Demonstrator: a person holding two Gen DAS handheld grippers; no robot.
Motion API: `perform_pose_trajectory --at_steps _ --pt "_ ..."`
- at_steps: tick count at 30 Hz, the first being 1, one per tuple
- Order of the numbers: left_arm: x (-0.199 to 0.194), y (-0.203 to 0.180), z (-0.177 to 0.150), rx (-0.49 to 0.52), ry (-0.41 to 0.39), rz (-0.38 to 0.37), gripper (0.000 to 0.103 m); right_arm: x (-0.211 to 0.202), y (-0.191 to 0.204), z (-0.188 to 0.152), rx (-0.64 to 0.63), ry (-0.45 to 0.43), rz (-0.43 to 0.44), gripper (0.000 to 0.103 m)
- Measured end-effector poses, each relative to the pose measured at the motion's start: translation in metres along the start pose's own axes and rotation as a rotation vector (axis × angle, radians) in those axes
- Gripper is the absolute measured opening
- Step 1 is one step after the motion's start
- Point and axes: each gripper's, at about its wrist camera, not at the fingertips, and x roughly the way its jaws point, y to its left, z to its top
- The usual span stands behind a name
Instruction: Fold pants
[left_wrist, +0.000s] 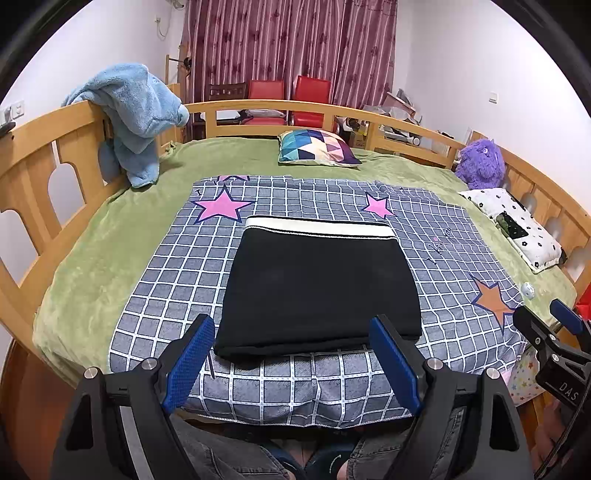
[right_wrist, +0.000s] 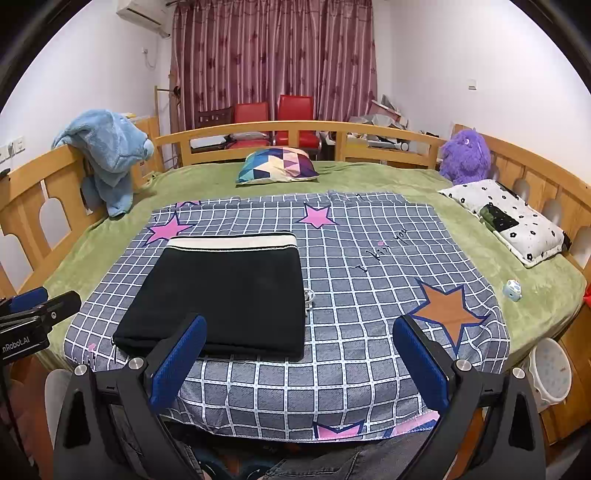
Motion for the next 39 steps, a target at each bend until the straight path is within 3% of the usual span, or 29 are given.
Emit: perform_pose_trajectory --at_steps 39 --pt "-0.002 0.001 0.0 -0.001 -0.007 0.006 0.085 -0.012 0.01 0.006 0.001 -0.017 -0.009 0.099"
